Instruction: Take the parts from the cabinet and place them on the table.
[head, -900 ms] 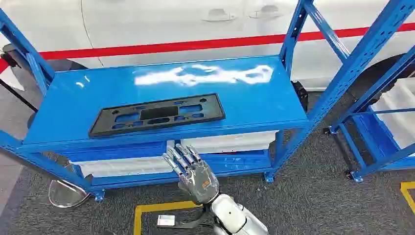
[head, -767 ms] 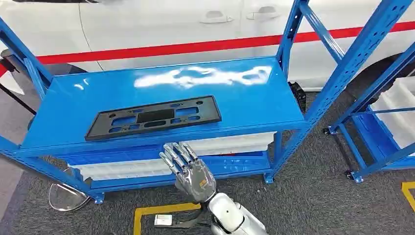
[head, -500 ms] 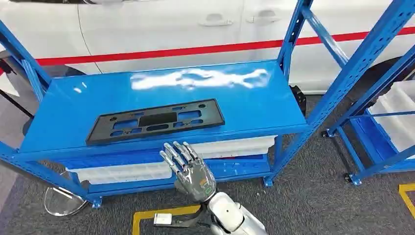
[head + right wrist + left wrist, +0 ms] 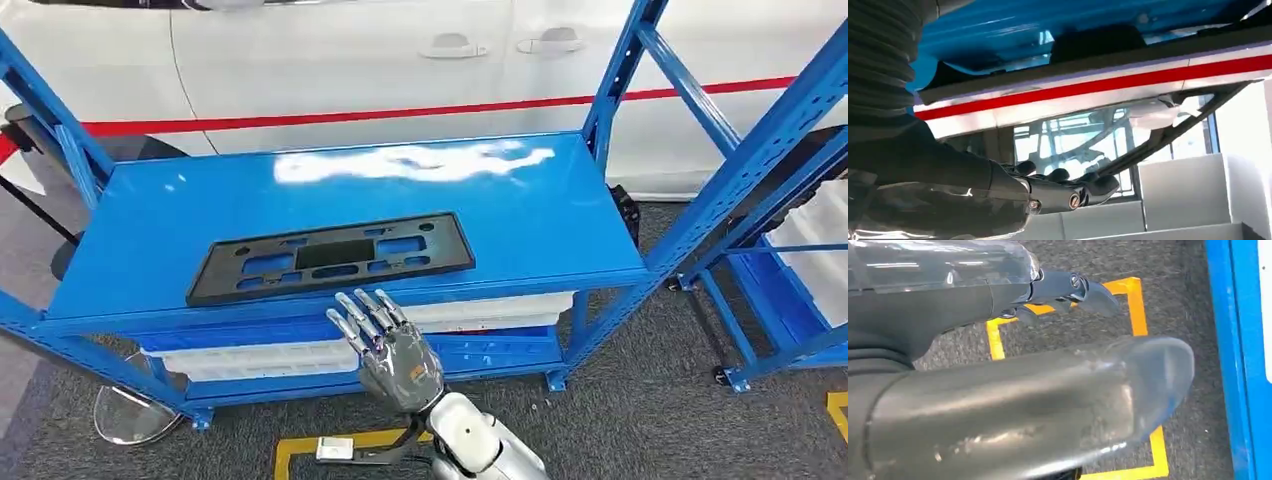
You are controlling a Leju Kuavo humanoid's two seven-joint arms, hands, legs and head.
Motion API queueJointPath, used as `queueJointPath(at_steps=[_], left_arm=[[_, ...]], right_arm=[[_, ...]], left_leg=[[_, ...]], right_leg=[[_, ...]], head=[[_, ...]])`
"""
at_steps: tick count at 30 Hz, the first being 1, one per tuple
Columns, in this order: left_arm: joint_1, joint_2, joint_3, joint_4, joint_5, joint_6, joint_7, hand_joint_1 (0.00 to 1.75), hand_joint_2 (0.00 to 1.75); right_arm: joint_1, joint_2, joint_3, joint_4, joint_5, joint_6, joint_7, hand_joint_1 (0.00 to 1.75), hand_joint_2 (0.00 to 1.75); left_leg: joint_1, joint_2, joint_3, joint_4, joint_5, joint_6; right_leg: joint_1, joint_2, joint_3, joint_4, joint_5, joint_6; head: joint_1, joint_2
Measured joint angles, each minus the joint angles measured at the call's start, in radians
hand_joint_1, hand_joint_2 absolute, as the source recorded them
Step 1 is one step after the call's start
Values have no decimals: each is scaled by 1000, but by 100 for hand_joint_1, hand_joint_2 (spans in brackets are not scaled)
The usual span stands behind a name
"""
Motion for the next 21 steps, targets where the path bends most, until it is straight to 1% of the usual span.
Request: queueJointPath(at_steps=[2,3,4,5,6,7,8,9,10,11,12,13,14,15,16,17,18,19,20,21], left_arm=[[0,0,2,0,0,0,0,0,0],[-1,1,4,0,0,0,1,0,0],[-2,2,6,0,0,0,0,0,0],[-2,1,6,0,0,0,0,0,0],[-1,1,6,0,-1,0,0,0,0],[1,1,7,0,-1,0,0,0,0],[3,1,8,0,-1,0,1,0,0],[5,1,9,0,-1,0,1,0,0],[5,1,10,0,-1,0,1,0,0],[5,2,11,0,-1,0,1,0,0],[4,2,11,0,-1,0,1,0,0],[5,2,13,0,-1,0,1,0,0],[4,2,13,0,-1,0,1,0,0],[1,2,13,0,-2,0,2,0,0],[3,2,14,0,-1,0,1,0,0],[5,2,14,0,-2,0,2,0,0],[5,1,14,0,-2,0,1,0,0],[5,-1,15,0,-2,0,1,0,0],[4,-1,15,0,-3,0,1,0,0],[2,-1,15,0,-3,0,1,0,0]], right_arm=[[0,0,-1,0,-1,1,0,0,175],[0,1,-2,-3,-1,1,0,0,175],[-1,1,-2,-3,-1,2,0,0,175],[-2,1,-2,-4,-1,2,0,0,175],[-2,1,-2,-5,-1,3,0,0,175],[0,0,-2,-5,-1,5,0,0,175],[2,0,-2,-5,-1,6,0,0,175],[3,0,-3,-5,-1,7,0,0,175],[4,0,-3,-5,-1,7,0,0,175],[4,0,-3,-5,-1,7,0,0,175],[4,0,-3,-6,-1,7,0,0,175],[4,0,-3,-5,-1,7,0,0,175],[3,0,-3,-6,-2,8,0,0,175],[2,0,-4,-6,-2,10,0,0,175],[4,0,-4,-6,-2,12,0,0,175],[4,0,-4,-6,-3,12,0,0,175],[4,0,-5,-8,-3,13,0,0,175],[4,0,-6,-11,-3,14,0,0,175],[1,0,-6,-12,-3,16,0,0,175],[1,0,-6,-11,-4,17,0,0,175]], left_leg=[[0,2,6,-6,-3,-12],[2,2,5,1,-10,-19],[3,2,0,27,-25,-24],[5,2,-31,91,-59,-28],[7,3,-74,172,-96,-32],[9,3,-119,252,-125,-36],[10,3,-158,313,-134,-39],[10,3,-170,316,-114,-40],[12,3,-157,269,-70,-40],[13,3,-126,193,-15,-39],[13,4,-86,95,43,-37],[13,5,-60,31,61,-33],[6,5,-44,16,47,-30],[6,3,-47,17,41,-18],[4,2,-49,15,38,-14],[3,2,-50,15,36,-9],[9,2,-43,7,37,0],[11,2,-35,0,37,7],[11,4,-30,-2,33,14],[11,4,-28,-2,30,19]], right_leg=[[0,3,2,-2,-4,-8],[-11,3,13,-15,0,-14],[-11,2,22,-20,-3,-19],[-11,-1,27,-20,-7,-24],[-10,-2,31,-20,-12,-27],[-10,-3,35,-19,-16,-28],[-9,-2,39,-19,-21,-28],[-9,0,45,-18,-25,-27],[-10,1,53,-18,-32,-25],[-10,2,63,-17,-38,-22],[-11,2,74,-16,-47,-19],[-11,1,80,-15,-56,-13],[-3,3,80,-10,-62,-5],[-4,3,77,-11,-63,-1],[-5,2,78,-13,-64,3],[-7,2,80,-16,-65,8],[-4,2,82,-15,-71,16],[-9,1,78,9,-83,21],[-9,0,47,66,-111,23],[-10,0,-2,150,-146,25]], head=[[1,0],[0,0],[-2,0],[-6,0],[-5,0],[-4,0],[-5,0],[-5,0],[-5,0],[-5,0],[-5,0],[-5,0],[-6,0],[-7,0],[-3,0],[-3,0],[-3,0],[-2,0],[4,0],[3,0]])
